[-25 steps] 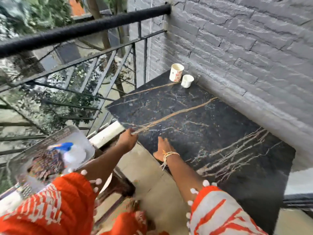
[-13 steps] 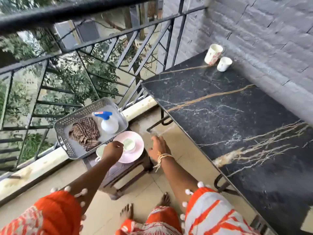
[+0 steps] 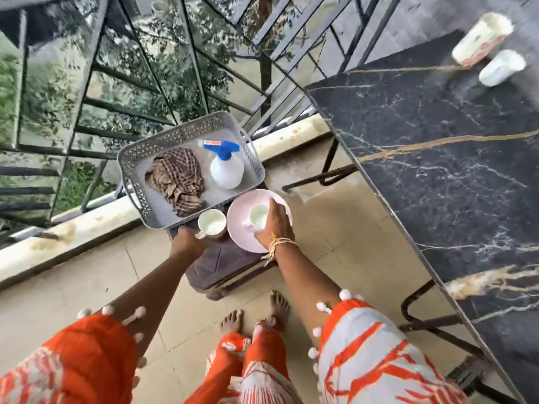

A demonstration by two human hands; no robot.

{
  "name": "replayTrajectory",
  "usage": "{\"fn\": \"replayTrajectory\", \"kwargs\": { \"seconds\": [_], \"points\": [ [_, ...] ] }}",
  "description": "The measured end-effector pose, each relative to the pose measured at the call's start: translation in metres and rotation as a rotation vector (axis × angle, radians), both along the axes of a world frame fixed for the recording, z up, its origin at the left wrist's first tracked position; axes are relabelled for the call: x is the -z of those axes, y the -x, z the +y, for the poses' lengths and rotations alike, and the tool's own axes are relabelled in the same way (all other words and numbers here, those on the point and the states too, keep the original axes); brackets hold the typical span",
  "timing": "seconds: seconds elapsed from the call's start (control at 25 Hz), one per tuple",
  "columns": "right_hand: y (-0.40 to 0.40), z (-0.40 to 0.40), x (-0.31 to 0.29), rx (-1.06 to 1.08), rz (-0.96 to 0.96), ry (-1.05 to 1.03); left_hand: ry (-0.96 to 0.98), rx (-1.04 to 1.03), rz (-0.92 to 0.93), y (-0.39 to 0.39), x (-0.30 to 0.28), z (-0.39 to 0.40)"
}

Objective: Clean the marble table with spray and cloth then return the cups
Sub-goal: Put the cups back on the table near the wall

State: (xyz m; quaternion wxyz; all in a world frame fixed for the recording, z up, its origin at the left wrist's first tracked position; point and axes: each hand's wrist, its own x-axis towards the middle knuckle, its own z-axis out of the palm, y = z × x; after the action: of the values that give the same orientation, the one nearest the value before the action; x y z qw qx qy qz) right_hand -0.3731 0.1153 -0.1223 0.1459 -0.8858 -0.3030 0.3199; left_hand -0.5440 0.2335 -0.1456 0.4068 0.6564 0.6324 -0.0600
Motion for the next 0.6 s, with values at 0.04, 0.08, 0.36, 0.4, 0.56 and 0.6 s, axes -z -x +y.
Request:
{"fn": "replayTrajectory", "kwargs": {
  "seconds": [0.04, 0.08, 0.36, 0.4, 0.56, 0.6],
  "points": [
    [-0.002, 0.007, 0.009, 0.021, 0.002, -0.015, 0.011, 0.021, 0.002, -0.001, 0.009, 0.004],
    [-0.004, 0.012, 0.018, 0.031, 0.017, -0.018, 0.014, 0.055, 0.012, -0.002, 0.019, 0.007],
    [-0.007, 0.011, 0.043, 0.087, 0.015, -0.075, 0.023, -0.038, -0.095, 0.009, 0.046, 0.002],
    [-0.005, 0.008, 0.04, 0.094, 0.017, -0.083, 0.068, -0.085, -0.171, 0.012, 0.04, -0.003],
    [0.002, 0.0, 0.011, 0.094, 0.026, -0.095, 0.072, -0.17, -0.401, 0.018, 0.001, -0.009],
    [0.002, -0.002, 0.002, 0.081, 0.019, -0.104, 0.074, -0.156, -0.444, 0.017, -0.01, -0.008]
  ]
}}
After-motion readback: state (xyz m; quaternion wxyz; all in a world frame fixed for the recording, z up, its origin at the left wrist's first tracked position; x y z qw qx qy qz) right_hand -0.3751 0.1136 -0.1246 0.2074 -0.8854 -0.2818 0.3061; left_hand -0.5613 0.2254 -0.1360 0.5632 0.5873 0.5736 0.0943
